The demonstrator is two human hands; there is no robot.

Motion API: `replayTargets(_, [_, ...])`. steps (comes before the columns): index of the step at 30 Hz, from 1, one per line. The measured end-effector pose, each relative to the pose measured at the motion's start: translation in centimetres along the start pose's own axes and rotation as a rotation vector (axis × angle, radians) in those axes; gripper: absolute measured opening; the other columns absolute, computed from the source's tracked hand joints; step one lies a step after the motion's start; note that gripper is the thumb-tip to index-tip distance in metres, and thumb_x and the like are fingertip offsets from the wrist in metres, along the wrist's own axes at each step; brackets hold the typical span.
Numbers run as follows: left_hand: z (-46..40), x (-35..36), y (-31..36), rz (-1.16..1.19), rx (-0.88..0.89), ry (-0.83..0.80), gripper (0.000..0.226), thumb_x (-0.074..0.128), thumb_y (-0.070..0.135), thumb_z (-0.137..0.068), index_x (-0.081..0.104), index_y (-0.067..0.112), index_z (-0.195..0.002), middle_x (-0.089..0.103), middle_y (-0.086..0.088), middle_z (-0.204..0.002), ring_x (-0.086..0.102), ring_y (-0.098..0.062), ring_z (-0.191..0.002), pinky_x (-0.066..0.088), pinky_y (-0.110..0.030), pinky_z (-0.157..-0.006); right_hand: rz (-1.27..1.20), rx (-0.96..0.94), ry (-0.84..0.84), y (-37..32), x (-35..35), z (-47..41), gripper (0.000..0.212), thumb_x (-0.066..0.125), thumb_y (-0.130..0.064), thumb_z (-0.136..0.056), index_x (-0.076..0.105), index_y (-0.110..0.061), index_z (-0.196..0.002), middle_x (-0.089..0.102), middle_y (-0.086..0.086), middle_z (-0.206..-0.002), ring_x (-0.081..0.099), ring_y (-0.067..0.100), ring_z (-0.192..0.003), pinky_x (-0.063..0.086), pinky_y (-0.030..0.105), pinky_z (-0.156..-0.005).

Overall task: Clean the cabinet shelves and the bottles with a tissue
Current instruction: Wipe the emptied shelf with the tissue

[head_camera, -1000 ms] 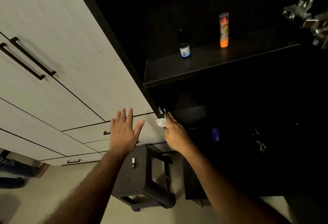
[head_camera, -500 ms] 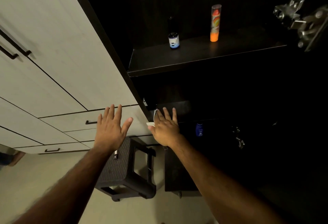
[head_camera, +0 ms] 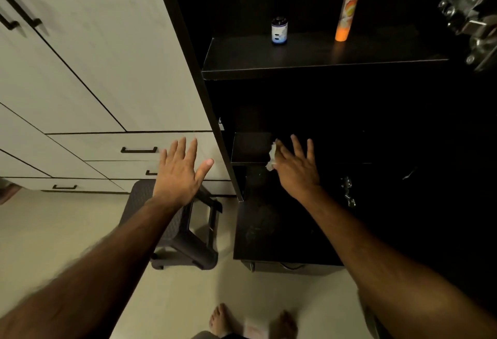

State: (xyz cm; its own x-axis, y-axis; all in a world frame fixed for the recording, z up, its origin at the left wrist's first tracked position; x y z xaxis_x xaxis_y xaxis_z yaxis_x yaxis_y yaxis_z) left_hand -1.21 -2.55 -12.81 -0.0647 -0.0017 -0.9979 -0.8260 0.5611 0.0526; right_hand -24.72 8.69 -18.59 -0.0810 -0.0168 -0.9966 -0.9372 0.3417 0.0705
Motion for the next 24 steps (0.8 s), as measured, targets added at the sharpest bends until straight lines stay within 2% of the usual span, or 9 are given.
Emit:
replayTargets(8, [1.0,1.4,2.0,0.064,0.019,-0.024,0.091,-0.004,0.074,-0.084,0.008,0.018,-0.155,0.009,-0.013,-0.161,0.002,-0.027,-0.149,0.002,-0.046,-0.120,0.082,0.096,-0.093,4.9,-0.7,1.4,0.059,0.041,-0.035,-0.101,0.022,-0.016,-0.153,0.022,0.001,-0.161,0.008,0.032,-0.149,0.001,0.056,-0.117])
replayTargets(11, [1.1,1.8,3.2,0.075,0.029,-0.038,0.093,-0.007,0.074,-0.082,0.008,0.018,-0.154,0.008,-0.013,-0.161,0.001,-0.028,-0.149,0.002,-0.046,-0.120,0.118,0.125,-0.130,6.7,-1.5,1.9,0.056,0.042,-0.032,-0.101,0.026,-0.015,-0.152,0.025,0.006,-0.160,0.012,0.033,-0.148,0.004,0.055,-0.119])
replayTargets(16, [1.7,2.8,4.5,0.094,0.043,-0.047,0.089,-0.004,0.073,-0.087,0.009,0.017,-0.154,0.008,-0.013,-0.161,0.002,-0.028,-0.149,0.004,-0.047,-0.120,0.201,0.161,-0.243,9.8,-2.8,2.7,0.053,0.042,-0.037,-0.100,0.039,-0.011,-0.146,0.039,0.014,-0.151,0.025,0.037,-0.143,0.008,0.057,-0.118])
replayTargets(20, [2.1,3.0,5.5,0.136,0.045,-0.058,0.092,-0.005,0.075,-0.084,0.010,0.017,-0.155,0.009,-0.013,-0.161,0.002,-0.028,-0.149,0.005,-0.047,-0.121,0.384,0.155,-0.403,12.2,-3.5,3.5,0.051,0.041,-0.032,-0.101,0.037,-0.011,-0.148,0.031,0.017,-0.155,0.016,0.043,-0.146,0.000,0.060,-0.118])
replayTargets(24, [2.5,3.1,6.5,0.142,0.054,-0.071,0.097,-0.009,0.076,-0.080,0.009,0.017,-0.155,0.009,-0.013,-0.161,0.002,-0.028,-0.149,0.003,-0.046,-0.120,0.577,0.156,-0.478,12.2,-3.1,3.9,0.057,0.046,-0.038,-0.097,0.039,-0.012,-0.147,0.028,0.016,-0.157,0.010,0.049,-0.145,-0.002,0.068,-0.113])
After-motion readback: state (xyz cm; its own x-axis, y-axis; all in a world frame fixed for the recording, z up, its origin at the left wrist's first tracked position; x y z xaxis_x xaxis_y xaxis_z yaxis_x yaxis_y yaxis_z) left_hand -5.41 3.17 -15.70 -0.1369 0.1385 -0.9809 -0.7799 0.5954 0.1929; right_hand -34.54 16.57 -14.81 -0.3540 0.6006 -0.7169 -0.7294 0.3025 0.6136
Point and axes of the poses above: each hand's wrist, its own z-axis away from the middle knuckle, its own x-axis out of the palm, y = z × x, the point moved 4 cm from there along -z, towards the middle knuckle
